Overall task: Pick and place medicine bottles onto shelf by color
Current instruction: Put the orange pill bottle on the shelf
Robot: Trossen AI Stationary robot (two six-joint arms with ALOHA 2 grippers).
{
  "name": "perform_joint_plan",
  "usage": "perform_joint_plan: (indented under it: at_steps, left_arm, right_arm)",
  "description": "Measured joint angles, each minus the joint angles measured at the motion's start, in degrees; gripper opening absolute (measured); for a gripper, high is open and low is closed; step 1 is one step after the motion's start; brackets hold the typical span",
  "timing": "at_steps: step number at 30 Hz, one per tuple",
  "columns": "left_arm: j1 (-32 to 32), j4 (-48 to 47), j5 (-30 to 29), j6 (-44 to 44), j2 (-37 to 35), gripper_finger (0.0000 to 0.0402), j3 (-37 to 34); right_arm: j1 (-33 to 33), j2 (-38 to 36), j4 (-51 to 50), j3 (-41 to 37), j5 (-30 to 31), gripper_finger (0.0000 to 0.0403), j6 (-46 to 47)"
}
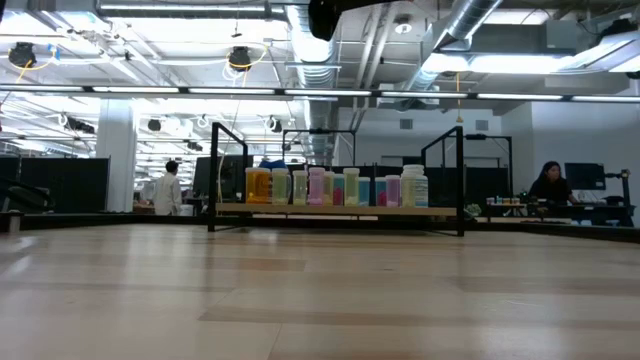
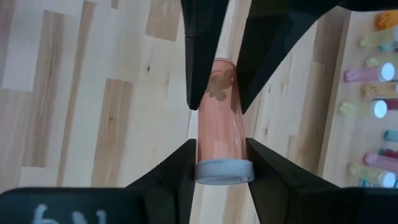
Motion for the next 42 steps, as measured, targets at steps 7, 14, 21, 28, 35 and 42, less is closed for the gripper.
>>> perform_joint_plan:
  at_steps: [7,14,21,28,35,42]
  left_arm:
    - [0.0,2.2,0.0,0.8,0.0,0.0077,0.0]
    - [0.1,12.8,0.9,7.5,0.0,0.0078,0.0]
    - [0.1,21.0,1.2,13.8,-0.1,0.0077,0.0]
    - [0.1,25.4,2.9,16.5,-0.1,0.0076,-0.1]
    - [0.1,27.2,4.3,17.6,-0.1,0.0076,-0.2]
    - [-0.5,29.3,7.9,18.0,-0.4,0.0076,0.1]
  right_arm:
    - [0.7,-0.2,-0.7,4.2,-0.2,0.0172,-3.5]
    - [1.5,-0.2,-2.9,13.0,-0.2,0.0186,-8.0]
    - [3.6,-0.2,-7.2,24.9,0.3,0.0186,-9.0]
    - [4.8,-3.0,-6.1,24.0,3.5,0.0182,-8.2]
    - [4.7,-2.7,-6.1,24.0,4.9,0.0182,-8.2]
    - [4.5,-2.3,-6.0,23.8,6.8,0.0186,-9.4]
